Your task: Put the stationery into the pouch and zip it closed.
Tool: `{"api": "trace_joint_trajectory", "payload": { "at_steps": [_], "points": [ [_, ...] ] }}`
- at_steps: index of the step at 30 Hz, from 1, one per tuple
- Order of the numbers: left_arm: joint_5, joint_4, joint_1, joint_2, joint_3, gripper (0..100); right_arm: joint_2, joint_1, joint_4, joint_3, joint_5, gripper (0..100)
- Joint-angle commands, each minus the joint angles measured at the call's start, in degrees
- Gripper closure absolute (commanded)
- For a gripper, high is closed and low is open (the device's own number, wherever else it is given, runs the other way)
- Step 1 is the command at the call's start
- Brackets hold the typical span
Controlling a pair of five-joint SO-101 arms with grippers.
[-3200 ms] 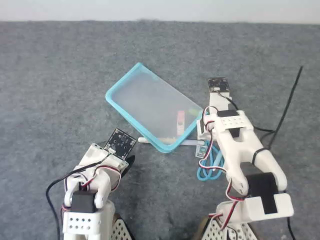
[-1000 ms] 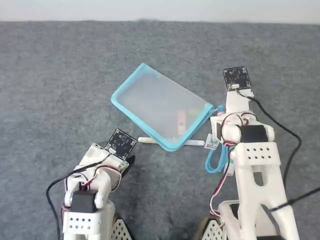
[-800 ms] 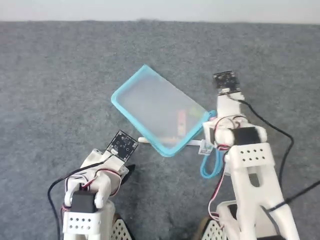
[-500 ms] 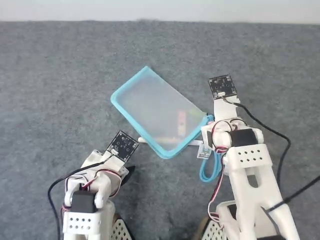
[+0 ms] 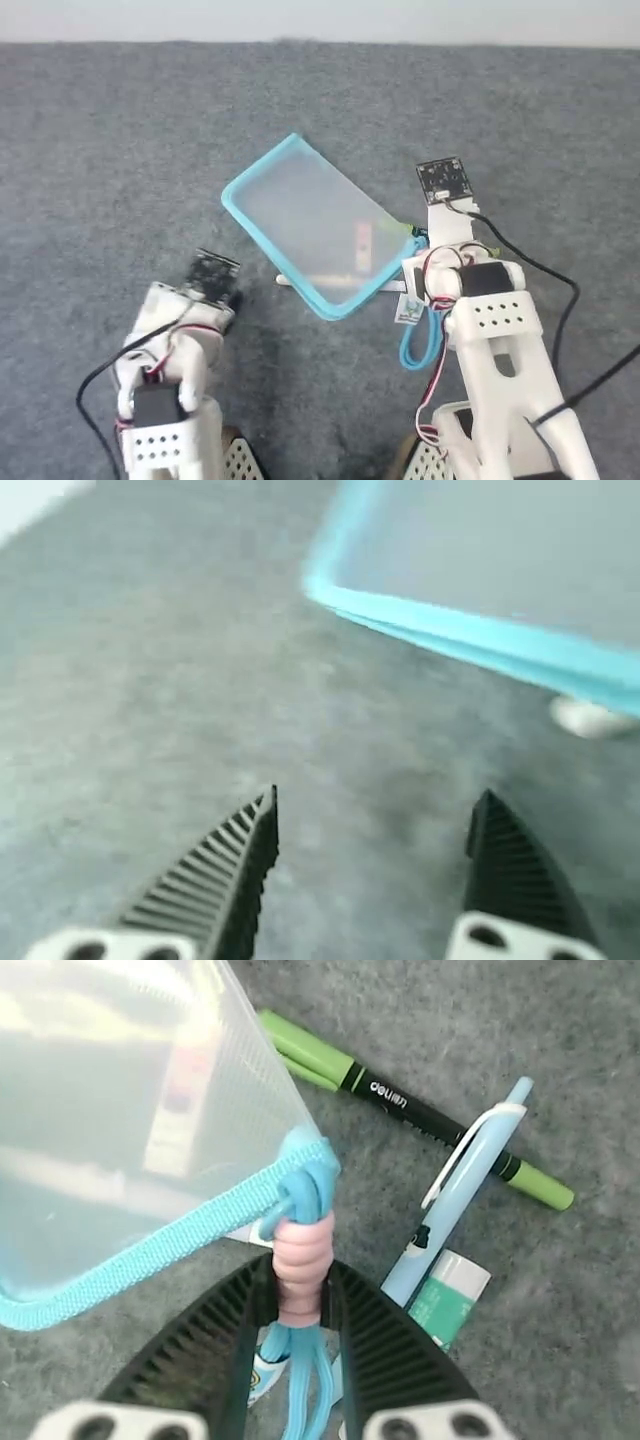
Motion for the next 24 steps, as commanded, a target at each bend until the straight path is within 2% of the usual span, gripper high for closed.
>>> {"api": "trace_joint_trajectory", "payload": {
  "at_steps": [1,6,10,13,16,19,24],
  "points": [
    [-0.4,-5.5,-2.9,-1.7,-0.6,71,-2.4,-0.8,-2.4,-0.4,-0.4,99.1],
    [-0.4,-9.6,-3.0,-1.7,-0.6,71,-2.4,-0.8,-2.4,-0.3,-0.4,99.1],
    [-0.8,-9.8,-3.4,-1.7,-0.6,71,-2.4,-0.8,-2.4,-0.2,-0.4,99.1],
    [-3.1,-10.4,-5.8,-1.7,-0.6,71,-2.4,-0.8,-2.4,-0.2,-0.4,99.1],
    [-0.6,-11.1,-8.0,-1.7,-0.6,71,-2.4,-0.8,-2.4,-0.2,-0.4,99.1],
    [1.8,-9.8,-8.5,-1.7,-1.1,71,-2.4,-0.8,-2.4,-0.2,-0.4,99.1],
    [5.6,-3.4,-6.4,-1.6,-9.7,71,-2.4,-0.8,-2.3,-0.2,-0.4,99.1]
  ]
}}
